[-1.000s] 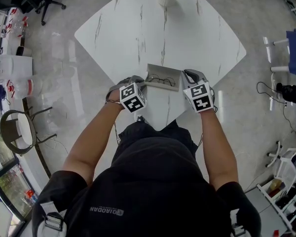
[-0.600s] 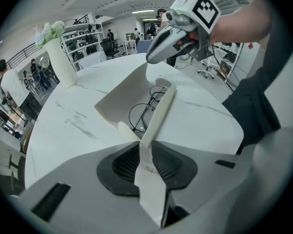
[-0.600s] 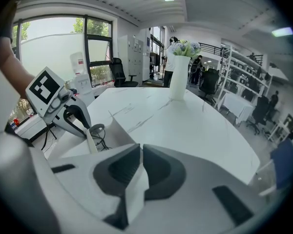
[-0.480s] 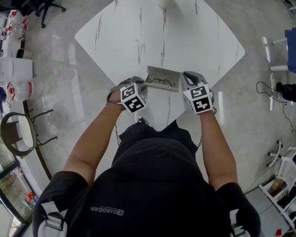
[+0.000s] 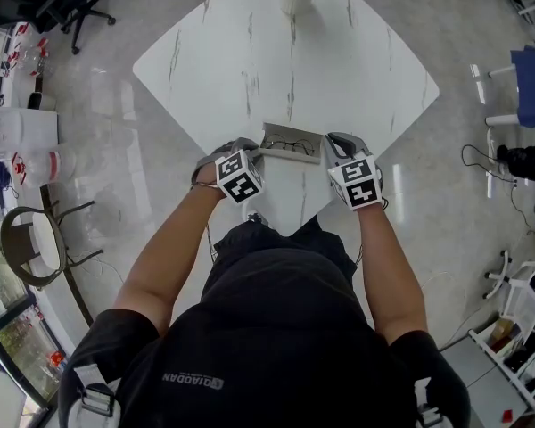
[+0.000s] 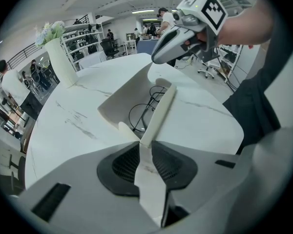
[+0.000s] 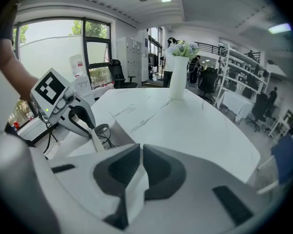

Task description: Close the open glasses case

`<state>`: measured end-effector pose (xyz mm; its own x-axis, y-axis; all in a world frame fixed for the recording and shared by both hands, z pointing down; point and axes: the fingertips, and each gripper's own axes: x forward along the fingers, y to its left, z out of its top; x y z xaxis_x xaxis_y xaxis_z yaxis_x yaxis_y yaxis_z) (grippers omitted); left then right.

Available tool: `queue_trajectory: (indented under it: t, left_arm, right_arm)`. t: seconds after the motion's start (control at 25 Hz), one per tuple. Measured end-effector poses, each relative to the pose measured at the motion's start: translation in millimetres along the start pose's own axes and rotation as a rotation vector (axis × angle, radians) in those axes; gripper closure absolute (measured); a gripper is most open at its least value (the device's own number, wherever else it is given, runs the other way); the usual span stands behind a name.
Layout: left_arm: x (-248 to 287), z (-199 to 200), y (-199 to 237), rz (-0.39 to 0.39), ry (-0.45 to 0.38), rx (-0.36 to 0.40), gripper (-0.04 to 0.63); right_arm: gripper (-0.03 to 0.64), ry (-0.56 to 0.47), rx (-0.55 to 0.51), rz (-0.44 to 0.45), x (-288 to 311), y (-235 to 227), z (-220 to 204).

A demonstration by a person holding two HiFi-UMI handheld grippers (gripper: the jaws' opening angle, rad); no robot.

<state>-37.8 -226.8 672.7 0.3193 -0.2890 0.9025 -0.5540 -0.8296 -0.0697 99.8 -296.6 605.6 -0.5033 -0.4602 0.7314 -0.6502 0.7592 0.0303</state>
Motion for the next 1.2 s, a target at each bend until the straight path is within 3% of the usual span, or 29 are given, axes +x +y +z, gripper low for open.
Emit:
queue_trajectory:
  t: [1.2]
  left_arm:
    - [-0.3, -1.5, 0.4, 0.024, -0.018, -0.027, 0.518]
  right_arm:
    - [0.594, 0.015, 0.009, 0.030, -14.8, 33.9, -27.3]
